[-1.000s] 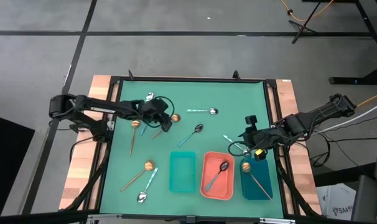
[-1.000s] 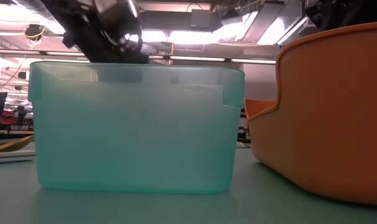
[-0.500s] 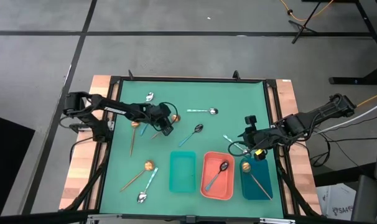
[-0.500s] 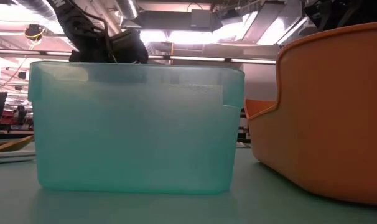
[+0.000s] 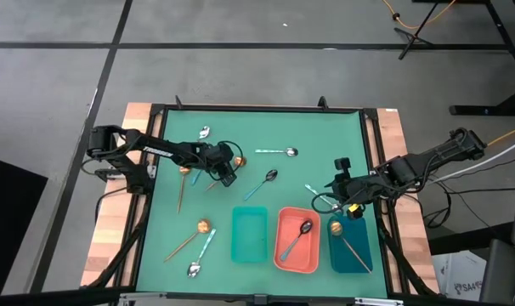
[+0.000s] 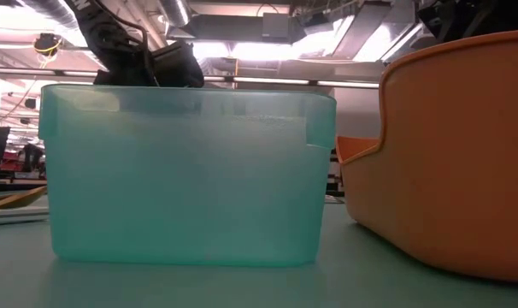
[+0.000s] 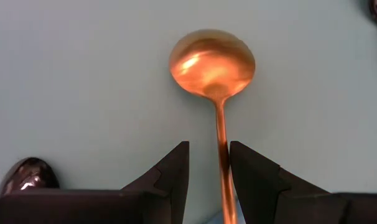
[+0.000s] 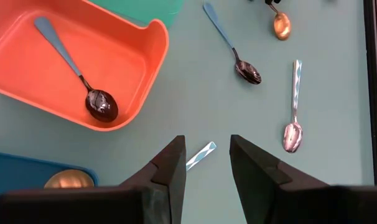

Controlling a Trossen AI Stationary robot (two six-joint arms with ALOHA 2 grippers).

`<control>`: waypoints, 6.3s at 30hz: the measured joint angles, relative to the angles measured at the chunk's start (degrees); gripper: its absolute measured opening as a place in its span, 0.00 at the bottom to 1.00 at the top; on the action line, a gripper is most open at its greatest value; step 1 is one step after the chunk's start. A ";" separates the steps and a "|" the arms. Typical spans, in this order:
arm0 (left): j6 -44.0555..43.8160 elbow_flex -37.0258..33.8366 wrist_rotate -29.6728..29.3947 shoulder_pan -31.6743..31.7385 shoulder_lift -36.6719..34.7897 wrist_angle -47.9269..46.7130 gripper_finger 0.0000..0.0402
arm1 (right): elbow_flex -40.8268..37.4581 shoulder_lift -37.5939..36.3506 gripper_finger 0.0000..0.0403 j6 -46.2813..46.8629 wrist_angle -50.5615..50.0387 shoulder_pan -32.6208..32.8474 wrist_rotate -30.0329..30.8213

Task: Sort silverware by color (type)
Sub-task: Put the golden spoon into the blue bin

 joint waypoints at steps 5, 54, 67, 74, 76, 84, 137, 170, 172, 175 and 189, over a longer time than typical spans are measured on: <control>0.04 0.00 0.00 -0.02 0.00 0.00 0.27 | 0.00 0.00 0.29 0.00 -0.01 0.00 -0.01; 2.33 0.10 -5.89 -3.89 3.76 0.10 0.15 | 0.02 0.02 0.29 0.55 -0.04 0.00 -0.04; 0.92 1.74 -5.60 -3.80 2.19 4.28 0.04 | 0.02 0.02 0.29 8.43 0.07 0.00 3.05; 1.35 9.17 -5.57 -3.82 1.99 4.73 0.04 | 0.04 0.02 0.29 12.09 2.37 0.00 8.29; 1.37 11.53 -5.62 -3.82 1.88 4.74 0.04 | 0.04 0.02 0.29 12.12 4.15 0.00 9.19; 6.01 20.90 -4.89 -4.38 1.92 7.21 0.04 | 0.04 0.02 0.29 12.04 10.69 0.00 10.42; 35.91 23.76 2.47 -20.85 1.77 46.73 0.04 | 0.04 11.39 0.29 -18.56 70.81 0.04 15.02; 36.00 23.76 3.34 -20.90 1.79 46.38 0.04 | 0.04 11.45 0.29 -10.63 69.51 -4.91 6.94; 36.00 23.76 3.32 -20.87 1.79 46.36 0.04 | 0.04 11.45 0.29 -10.26 69.51 -5.00 6.79; 36.00 23.76 3.34 -20.90 1.81 46.34 0.04 | 0.04 11.45 0.28 -10.25 69.50 -4.92 6.67; 35.93 23.76 1.57 -20.85 1.81 46.28 0.05 | 0.04 11.43 0.01 -10.45 69.29 -4.90 5.92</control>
